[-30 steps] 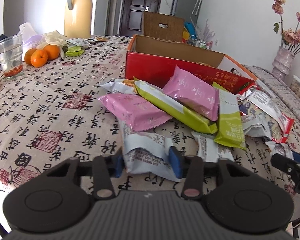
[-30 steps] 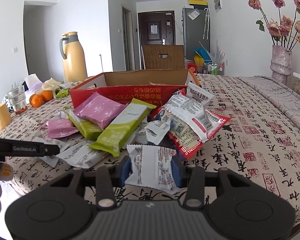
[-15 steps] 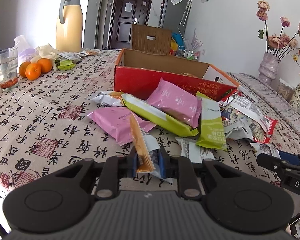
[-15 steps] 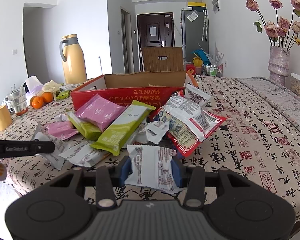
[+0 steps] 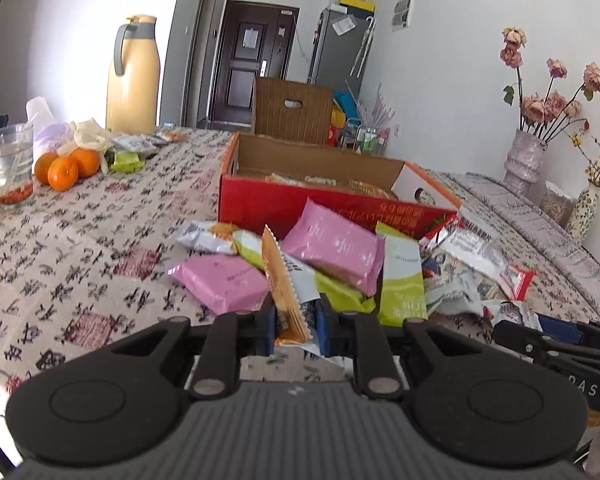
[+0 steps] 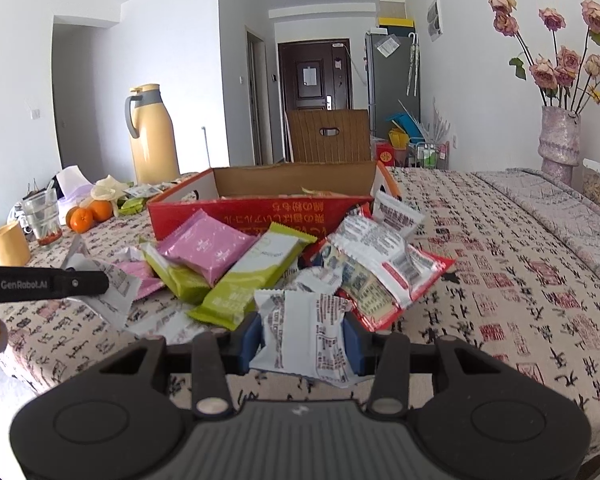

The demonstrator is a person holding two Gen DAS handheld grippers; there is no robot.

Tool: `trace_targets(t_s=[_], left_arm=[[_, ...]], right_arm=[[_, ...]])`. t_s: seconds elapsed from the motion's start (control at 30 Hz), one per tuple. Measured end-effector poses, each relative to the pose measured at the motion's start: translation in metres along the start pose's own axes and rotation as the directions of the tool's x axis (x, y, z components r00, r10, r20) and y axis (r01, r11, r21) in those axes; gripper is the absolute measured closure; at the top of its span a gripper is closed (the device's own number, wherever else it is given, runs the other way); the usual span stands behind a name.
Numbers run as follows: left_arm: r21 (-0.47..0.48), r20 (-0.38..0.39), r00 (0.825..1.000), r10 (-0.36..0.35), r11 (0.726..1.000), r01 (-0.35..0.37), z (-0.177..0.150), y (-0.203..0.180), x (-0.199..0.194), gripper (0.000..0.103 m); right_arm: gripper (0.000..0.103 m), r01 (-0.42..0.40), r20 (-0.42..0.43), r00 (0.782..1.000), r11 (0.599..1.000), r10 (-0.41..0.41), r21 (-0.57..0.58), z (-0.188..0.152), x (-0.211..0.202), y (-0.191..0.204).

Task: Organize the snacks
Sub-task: 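Lower both held packets into the cardboard box and open both grippers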

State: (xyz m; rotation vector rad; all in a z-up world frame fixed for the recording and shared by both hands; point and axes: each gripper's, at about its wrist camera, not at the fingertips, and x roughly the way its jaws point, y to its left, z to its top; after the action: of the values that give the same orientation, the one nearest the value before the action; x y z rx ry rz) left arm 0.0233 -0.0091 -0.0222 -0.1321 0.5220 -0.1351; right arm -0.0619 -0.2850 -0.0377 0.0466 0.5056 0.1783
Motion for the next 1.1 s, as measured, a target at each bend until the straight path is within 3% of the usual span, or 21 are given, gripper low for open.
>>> trace_targets(t_s=[0.4,0.77,0.93,1.1], left_arm=[[0.007,0.085,0.996,-0.009,1.0,0.008,0.043,-0.011,0.016,0.084],[0.044,0.153,0.988,-0.024,0.999,0.018,0.094,-0.023,0.051,0.084],[0.057,0.169,0.985,-0.032,0.998,0.023,0.117,-0.027,0.072,0.084],[0.063,0.171,0.985,-0.026,0.998,0.016,0.135,-0.028,0.097,0.084]], right_arm=[[0.06,0.004,0.09,0.996,1.0,-0.002,-0.022,0.041,0.026,0.0],[0.06,0.038,0.16,0.987,0.998,-0.029,-0.05,0.102,0.077,0.0],[0.06,0.057,0.16,0.986,0.997,-0.048,-0.052,0.127,0.108,-0.003],[0.06,0.063,0.107,0.992,0.997,-0.059,-0.04,0.146,0.146,-0.008]])
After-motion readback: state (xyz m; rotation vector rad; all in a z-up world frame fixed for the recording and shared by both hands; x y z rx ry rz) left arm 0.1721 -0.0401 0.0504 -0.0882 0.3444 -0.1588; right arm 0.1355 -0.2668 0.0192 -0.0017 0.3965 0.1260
